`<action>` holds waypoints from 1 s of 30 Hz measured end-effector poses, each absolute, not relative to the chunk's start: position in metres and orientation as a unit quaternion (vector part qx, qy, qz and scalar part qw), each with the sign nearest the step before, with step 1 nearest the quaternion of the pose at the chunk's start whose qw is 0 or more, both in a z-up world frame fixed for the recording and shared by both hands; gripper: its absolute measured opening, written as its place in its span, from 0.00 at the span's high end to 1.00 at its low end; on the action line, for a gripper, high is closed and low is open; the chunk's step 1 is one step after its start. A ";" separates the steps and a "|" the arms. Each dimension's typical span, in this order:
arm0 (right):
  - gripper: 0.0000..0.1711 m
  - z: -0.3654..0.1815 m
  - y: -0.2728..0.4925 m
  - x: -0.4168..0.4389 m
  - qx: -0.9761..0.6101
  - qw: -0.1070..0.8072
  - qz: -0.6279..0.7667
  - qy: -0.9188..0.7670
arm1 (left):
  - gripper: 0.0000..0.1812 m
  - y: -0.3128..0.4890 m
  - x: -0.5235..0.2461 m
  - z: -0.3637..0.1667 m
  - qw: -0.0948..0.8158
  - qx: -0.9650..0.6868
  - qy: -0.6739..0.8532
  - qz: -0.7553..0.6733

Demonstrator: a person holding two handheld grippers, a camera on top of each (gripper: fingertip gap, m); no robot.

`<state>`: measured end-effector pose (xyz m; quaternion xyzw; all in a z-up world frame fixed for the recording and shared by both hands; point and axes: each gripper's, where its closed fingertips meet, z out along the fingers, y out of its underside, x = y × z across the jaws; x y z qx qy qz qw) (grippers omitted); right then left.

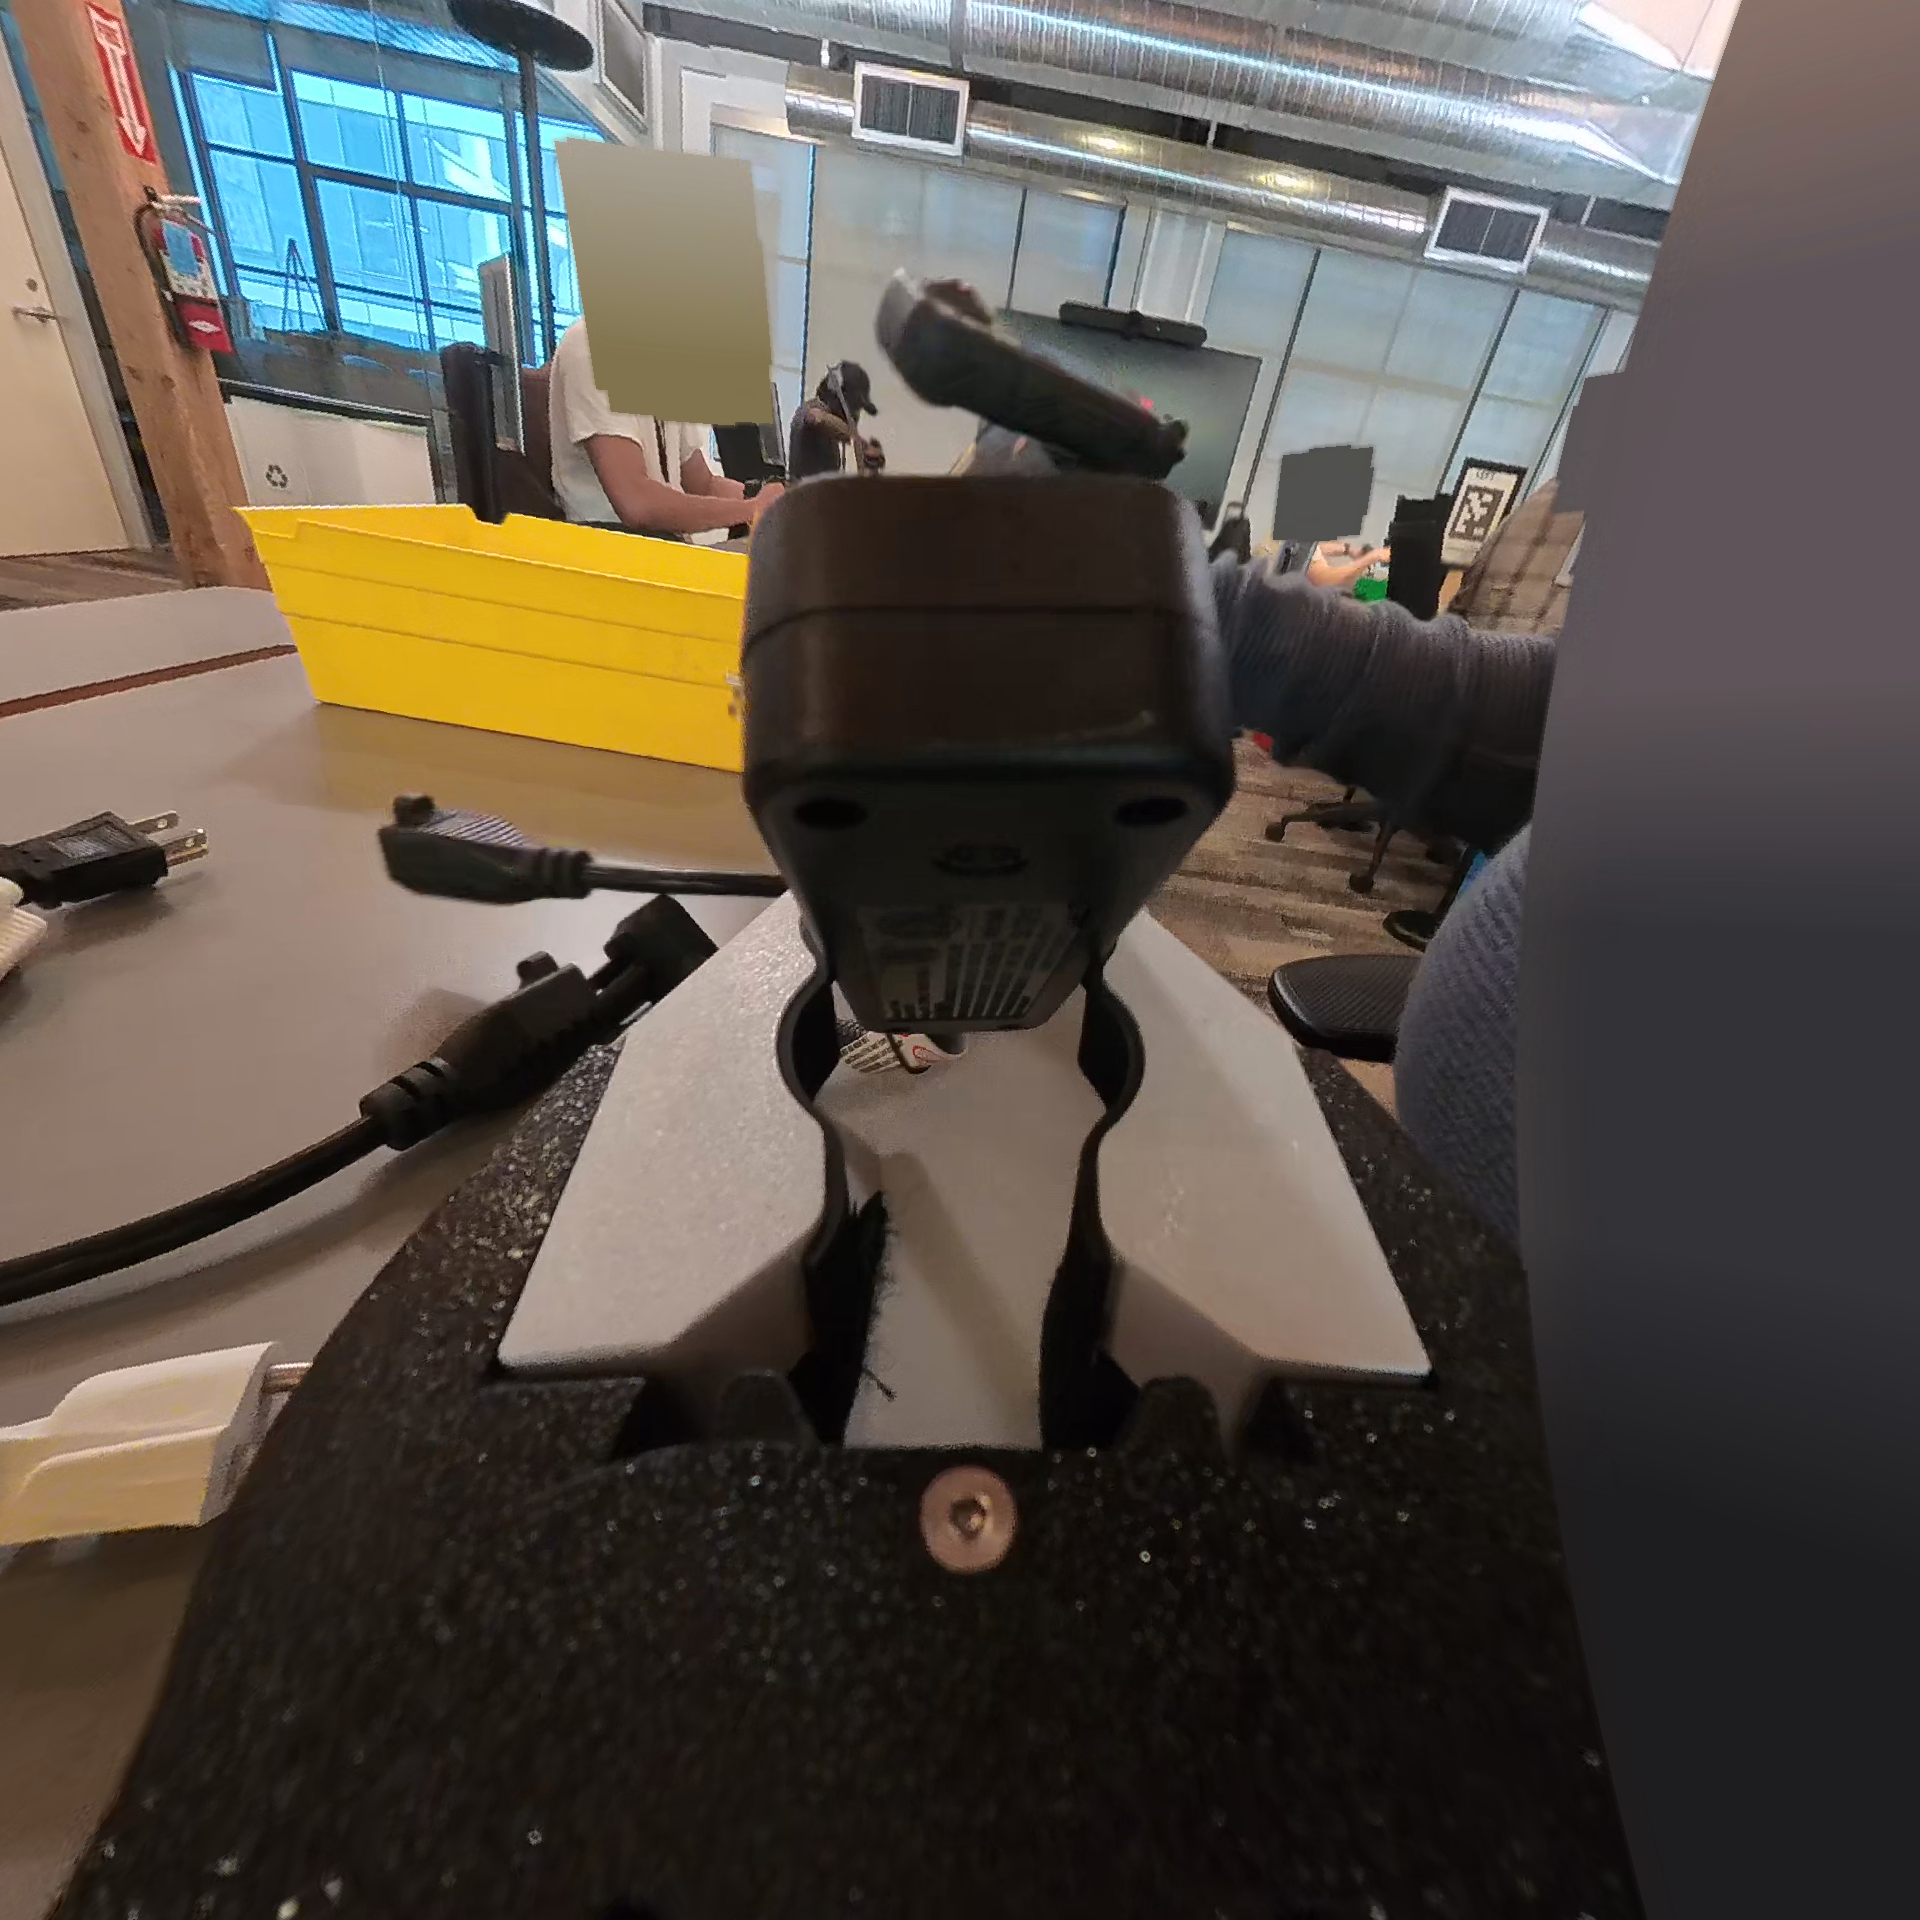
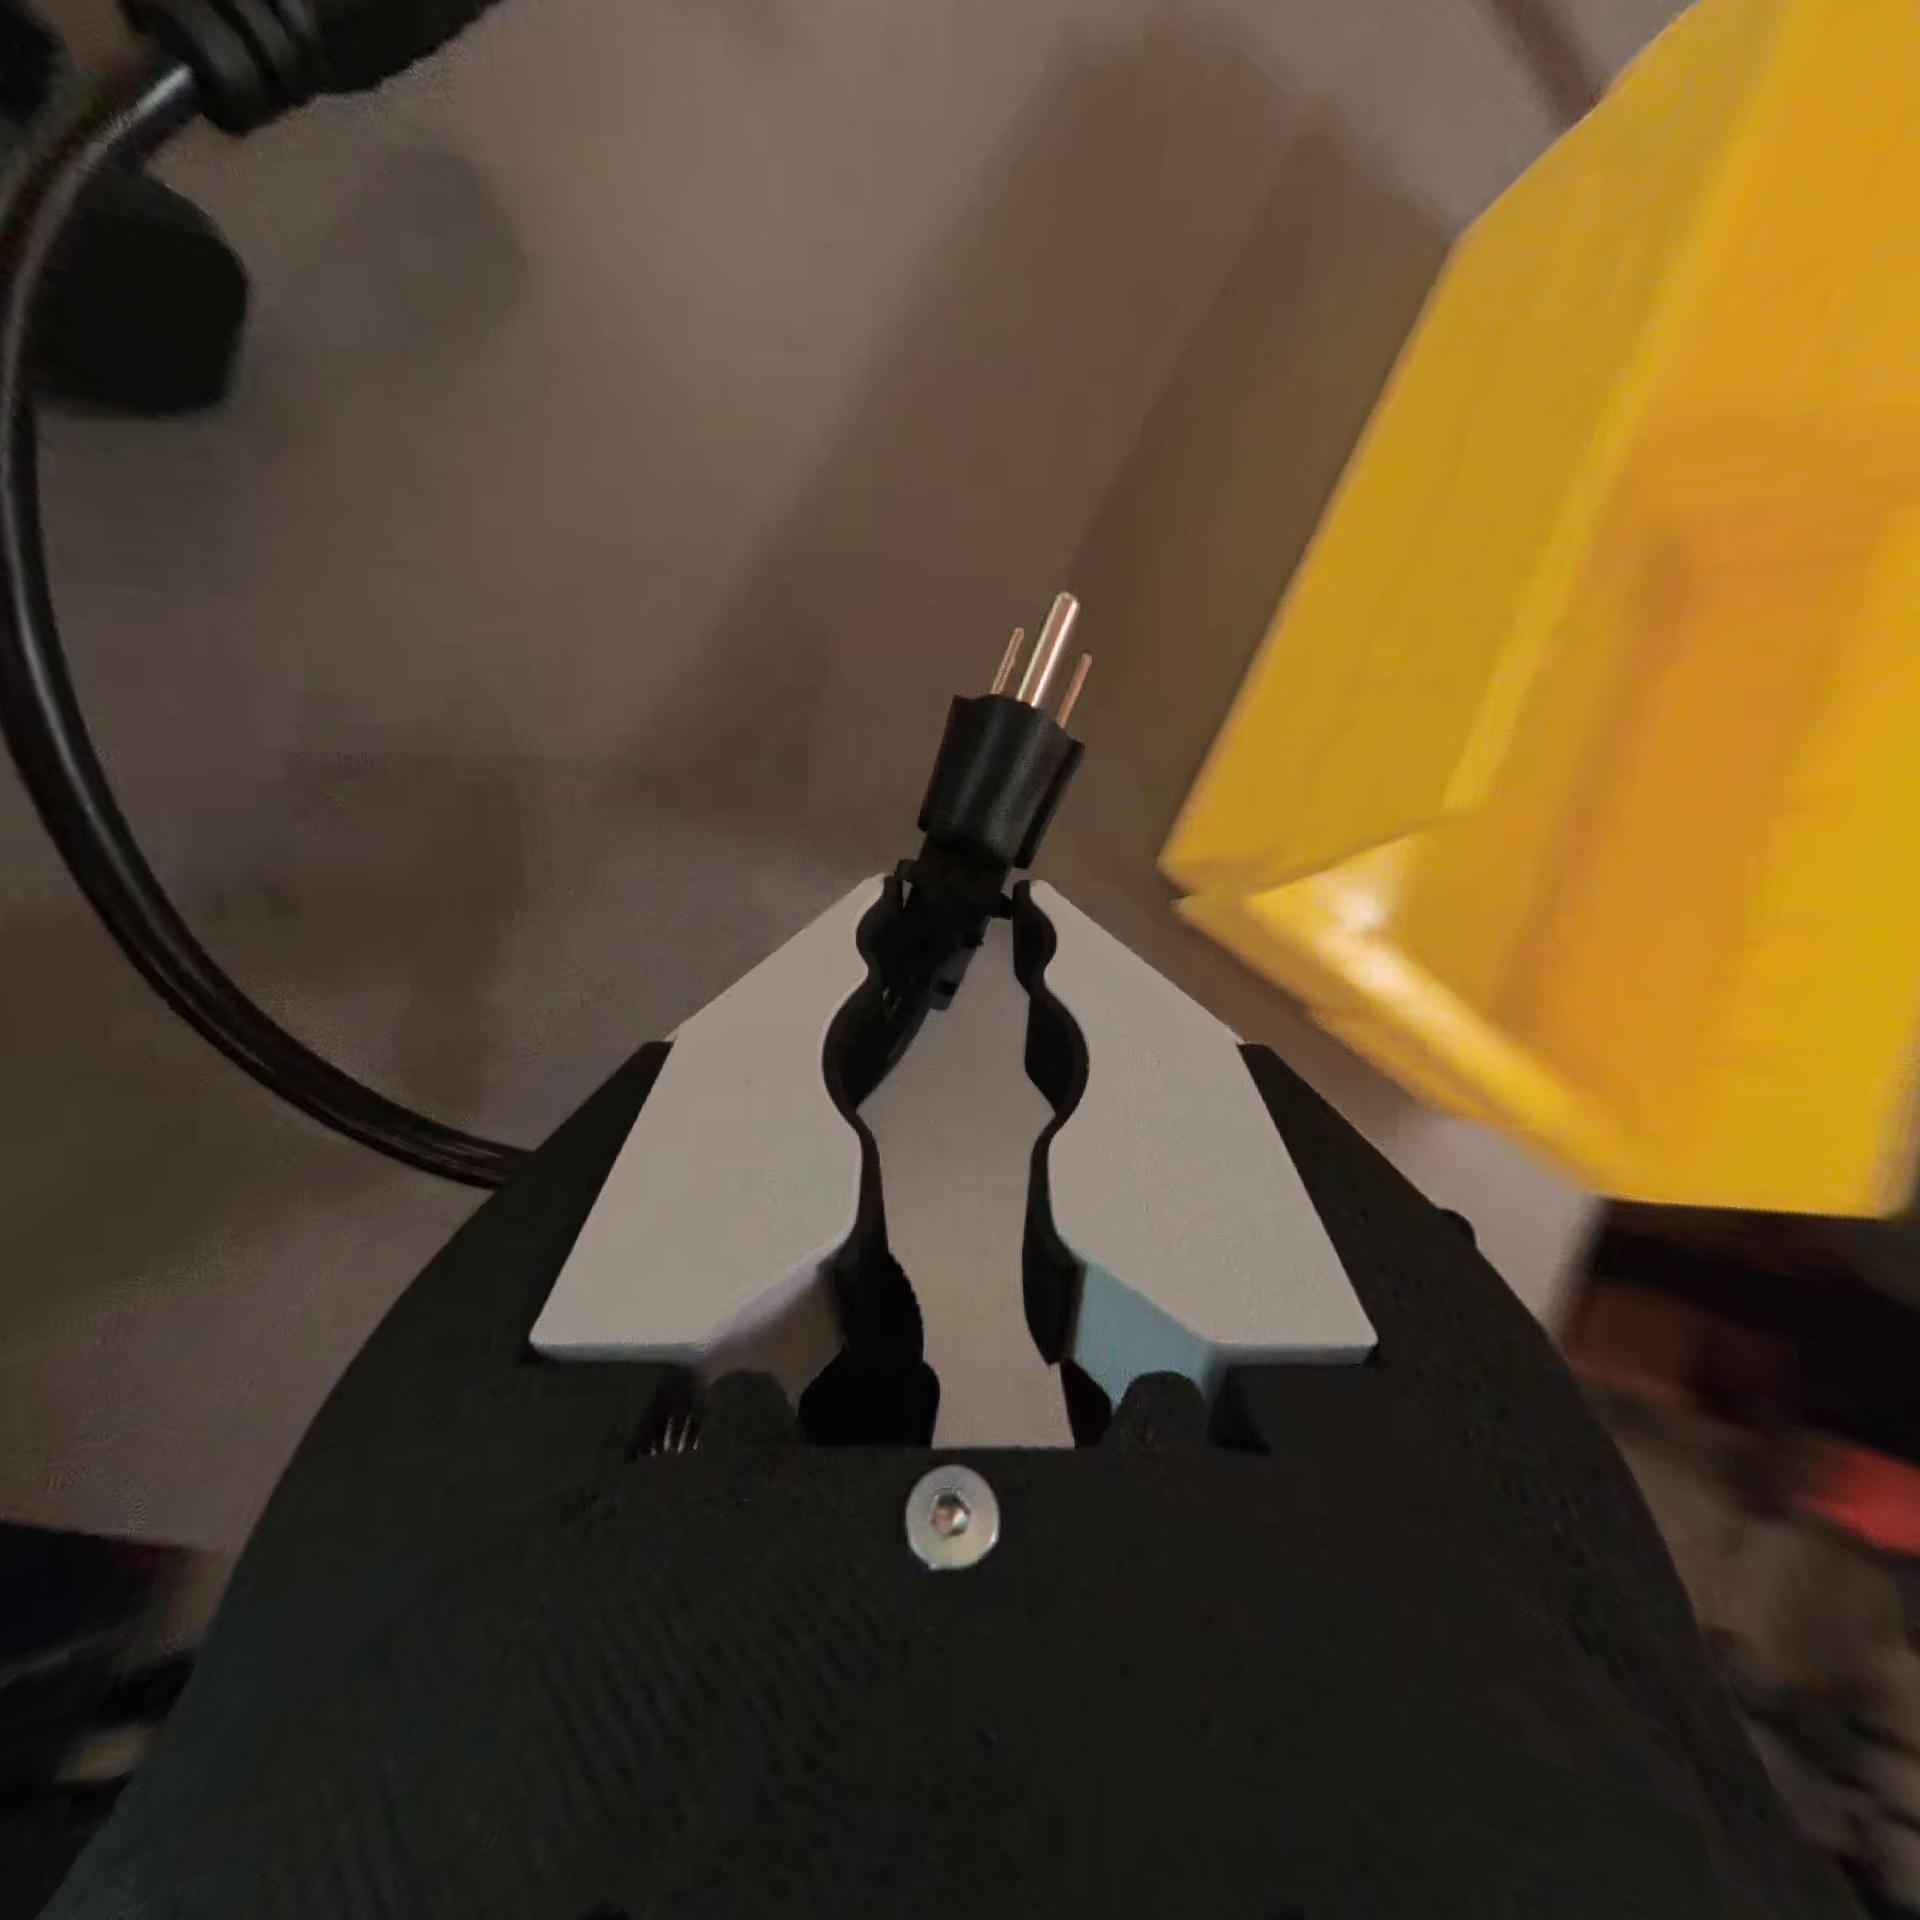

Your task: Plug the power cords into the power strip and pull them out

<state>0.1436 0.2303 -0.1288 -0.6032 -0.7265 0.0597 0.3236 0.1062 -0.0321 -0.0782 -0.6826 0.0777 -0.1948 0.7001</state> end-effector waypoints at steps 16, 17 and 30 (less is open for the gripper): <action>0.89 0.004 0.185 0.107 -0.096 0.633 -0.206 -0.741 | 0.77 -0.038 0.090 -0.068 0.721 -0.653 0.033 -0.230; 0.89 0.001 0.172 0.104 -0.071 0.641 -0.198 -0.738 | 0.77 -0.039 0.088 -0.067 0.725 -0.647 0.030 -0.235; 0.89 0.001 0.068 0.097 0.135 0.710 -0.114 -0.681 | 0.77 -0.039 0.088 -0.065 0.730 -0.646 0.043 -0.219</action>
